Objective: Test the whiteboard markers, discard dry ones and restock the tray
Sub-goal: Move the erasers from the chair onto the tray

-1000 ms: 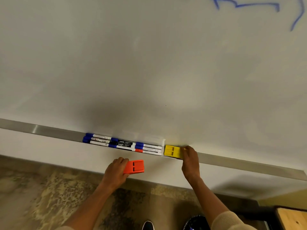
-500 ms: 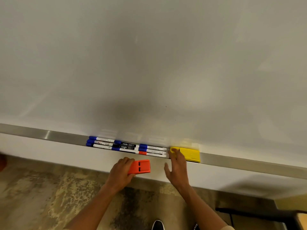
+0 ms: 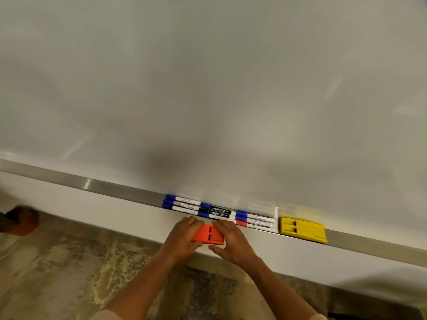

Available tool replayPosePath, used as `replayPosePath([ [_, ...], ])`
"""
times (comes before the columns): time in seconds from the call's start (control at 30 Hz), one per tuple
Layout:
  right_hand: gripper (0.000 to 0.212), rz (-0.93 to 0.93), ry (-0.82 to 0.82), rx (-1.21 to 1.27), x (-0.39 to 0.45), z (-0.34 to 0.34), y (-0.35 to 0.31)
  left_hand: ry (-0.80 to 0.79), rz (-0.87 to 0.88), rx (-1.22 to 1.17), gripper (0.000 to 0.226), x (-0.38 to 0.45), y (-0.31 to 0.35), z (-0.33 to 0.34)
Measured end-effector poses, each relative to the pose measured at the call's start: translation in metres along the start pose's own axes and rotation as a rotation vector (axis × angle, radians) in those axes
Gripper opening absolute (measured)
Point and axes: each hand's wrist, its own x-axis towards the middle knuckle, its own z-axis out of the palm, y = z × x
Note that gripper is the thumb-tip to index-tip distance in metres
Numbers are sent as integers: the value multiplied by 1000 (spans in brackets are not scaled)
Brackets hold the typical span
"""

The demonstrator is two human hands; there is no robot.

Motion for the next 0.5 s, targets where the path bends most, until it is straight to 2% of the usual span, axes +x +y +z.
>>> replayPosePath([
  [0.13,68,-29,94,-21,30,24,-38,40,48,-18,70,-7,-46,-23],
  [0.3,57,-24,243,-72,73,43,-81,165,60,-3,78,-17,-109,-60],
  [0.5,48,70,323,-110,117,62,-115,125,-46,149,84,-36,-188,-85],
])
